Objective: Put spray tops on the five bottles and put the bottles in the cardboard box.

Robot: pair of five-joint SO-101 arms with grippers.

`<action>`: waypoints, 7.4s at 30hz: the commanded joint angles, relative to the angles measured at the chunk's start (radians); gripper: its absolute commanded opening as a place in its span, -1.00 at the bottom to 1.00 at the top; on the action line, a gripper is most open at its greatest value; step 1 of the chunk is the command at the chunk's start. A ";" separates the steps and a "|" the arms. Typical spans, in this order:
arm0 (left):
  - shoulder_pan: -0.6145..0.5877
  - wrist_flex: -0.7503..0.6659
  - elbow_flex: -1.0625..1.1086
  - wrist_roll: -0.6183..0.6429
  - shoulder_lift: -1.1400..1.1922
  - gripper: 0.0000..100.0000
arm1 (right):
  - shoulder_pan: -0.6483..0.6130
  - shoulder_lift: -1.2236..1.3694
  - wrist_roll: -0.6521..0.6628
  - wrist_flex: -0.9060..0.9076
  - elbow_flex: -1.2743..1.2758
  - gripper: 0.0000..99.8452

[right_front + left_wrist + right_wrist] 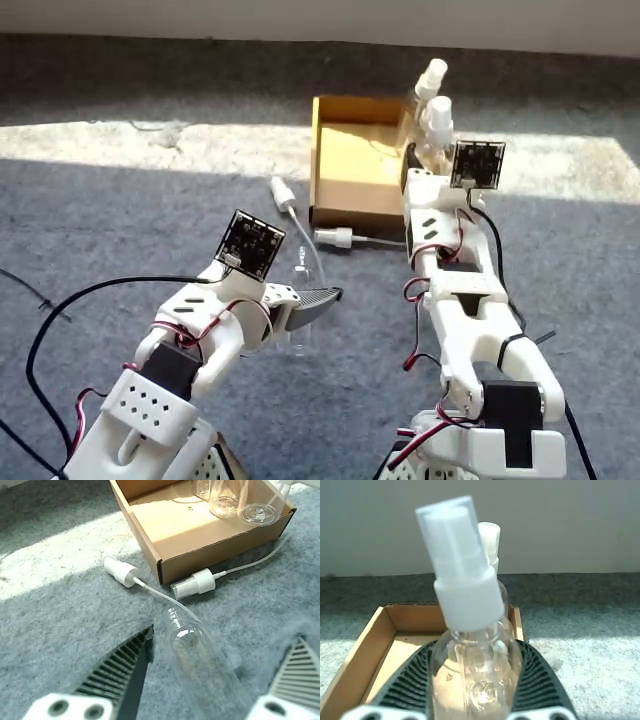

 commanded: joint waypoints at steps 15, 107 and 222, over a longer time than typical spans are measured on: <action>0.013 -0.021 -0.004 0.005 -0.005 -0.27 | 0.007 -0.004 -0.006 -0.022 -0.071 -0.99; 0.010 -0.025 -0.004 0.005 -0.007 -0.27 | 0.007 -0.403 0.086 0.524 -0.211 -0.41; -0.717 -0.160 0.384 -0.292 -0.013 -0.27 | 0.315 -1.659 0.092 1.702 0.840 -0.41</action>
